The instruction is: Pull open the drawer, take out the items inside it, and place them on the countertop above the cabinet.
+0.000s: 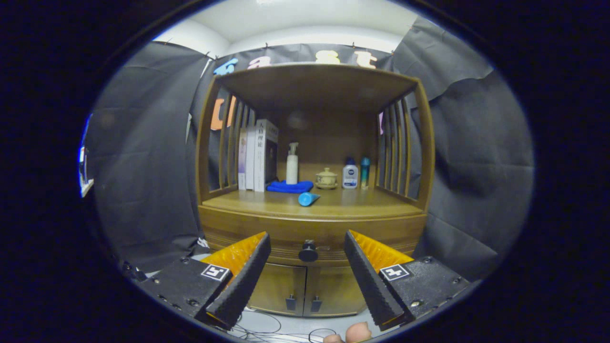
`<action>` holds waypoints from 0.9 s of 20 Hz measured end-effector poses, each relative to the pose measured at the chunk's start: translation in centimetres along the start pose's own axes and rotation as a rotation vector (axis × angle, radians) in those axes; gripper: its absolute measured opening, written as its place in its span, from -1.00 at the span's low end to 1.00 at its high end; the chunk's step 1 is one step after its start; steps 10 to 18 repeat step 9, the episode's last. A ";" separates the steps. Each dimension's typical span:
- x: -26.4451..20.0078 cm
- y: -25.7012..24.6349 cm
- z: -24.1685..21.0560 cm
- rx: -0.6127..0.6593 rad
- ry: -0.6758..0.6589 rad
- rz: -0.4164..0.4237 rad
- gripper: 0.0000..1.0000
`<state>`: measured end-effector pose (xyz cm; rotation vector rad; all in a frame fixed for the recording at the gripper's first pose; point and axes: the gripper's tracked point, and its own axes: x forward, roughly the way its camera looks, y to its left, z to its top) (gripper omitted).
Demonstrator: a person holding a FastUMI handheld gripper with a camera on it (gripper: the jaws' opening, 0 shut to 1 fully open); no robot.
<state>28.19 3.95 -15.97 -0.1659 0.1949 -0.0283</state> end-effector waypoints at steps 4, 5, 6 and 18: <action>-5.4 -0.5 1.3 -0.001 -0.032 0.007 1.00; -6.3 -0.5 1.6 0.003 -0.042 0.016 1.00; -7.5 -0.5 2.1 0.012 -0.053 0.023 1.00; -10.3 -0.2 3.0 0.047 -0.058 0.050 0.99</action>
